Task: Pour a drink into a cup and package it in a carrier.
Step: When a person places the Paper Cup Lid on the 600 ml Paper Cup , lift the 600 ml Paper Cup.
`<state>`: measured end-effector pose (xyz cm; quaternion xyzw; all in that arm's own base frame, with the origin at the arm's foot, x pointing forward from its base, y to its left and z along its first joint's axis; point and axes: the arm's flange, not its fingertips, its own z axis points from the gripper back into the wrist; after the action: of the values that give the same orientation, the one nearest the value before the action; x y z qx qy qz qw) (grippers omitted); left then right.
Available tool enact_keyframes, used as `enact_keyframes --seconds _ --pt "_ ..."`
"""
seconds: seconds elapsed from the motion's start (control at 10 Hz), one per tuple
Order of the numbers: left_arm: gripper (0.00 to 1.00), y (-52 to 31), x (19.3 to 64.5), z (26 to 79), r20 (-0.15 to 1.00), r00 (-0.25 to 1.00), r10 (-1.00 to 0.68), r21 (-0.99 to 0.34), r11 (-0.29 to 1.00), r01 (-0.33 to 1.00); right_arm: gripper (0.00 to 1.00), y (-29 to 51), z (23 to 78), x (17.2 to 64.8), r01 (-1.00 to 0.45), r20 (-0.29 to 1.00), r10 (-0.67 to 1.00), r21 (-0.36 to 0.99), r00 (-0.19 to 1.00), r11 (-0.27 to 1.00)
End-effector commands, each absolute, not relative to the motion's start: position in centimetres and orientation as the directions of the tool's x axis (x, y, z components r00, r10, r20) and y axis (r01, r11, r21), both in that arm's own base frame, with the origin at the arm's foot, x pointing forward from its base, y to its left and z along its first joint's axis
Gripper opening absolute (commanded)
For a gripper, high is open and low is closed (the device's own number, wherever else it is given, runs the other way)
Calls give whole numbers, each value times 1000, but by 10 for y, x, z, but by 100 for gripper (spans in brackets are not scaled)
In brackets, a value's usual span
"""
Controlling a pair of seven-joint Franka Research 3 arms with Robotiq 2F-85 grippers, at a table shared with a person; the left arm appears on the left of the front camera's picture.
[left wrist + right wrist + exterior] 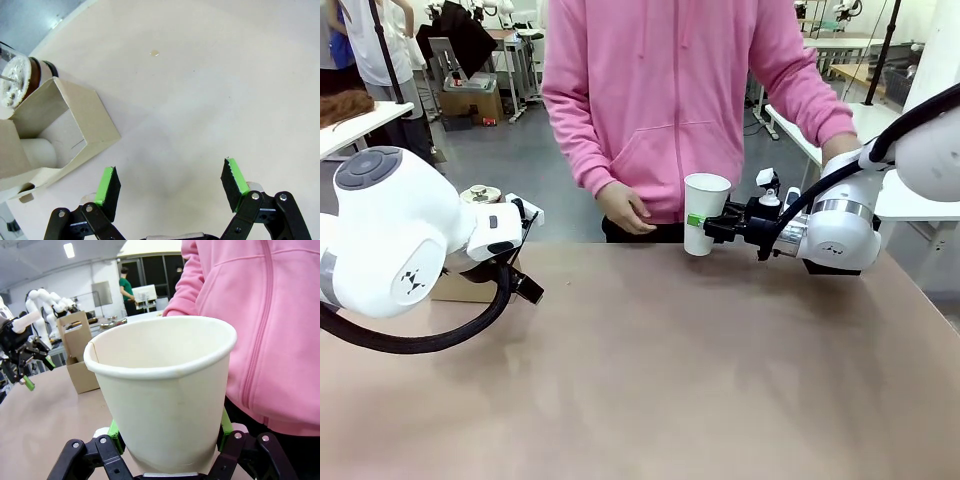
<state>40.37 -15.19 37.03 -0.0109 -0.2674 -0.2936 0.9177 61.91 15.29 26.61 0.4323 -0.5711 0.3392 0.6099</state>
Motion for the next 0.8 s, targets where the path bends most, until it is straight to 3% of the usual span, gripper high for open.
enact_keyframes --seconds 0.0,0.7 --pt "100 -152 404 371 498 684 -532 135 827 545 80 155 267 620 -904 990 -71 139 121 405" --pt "100 -152 404 371 498 684 -532 135 827 545 80 155 267 620 -904 990 -71 139 121 405"
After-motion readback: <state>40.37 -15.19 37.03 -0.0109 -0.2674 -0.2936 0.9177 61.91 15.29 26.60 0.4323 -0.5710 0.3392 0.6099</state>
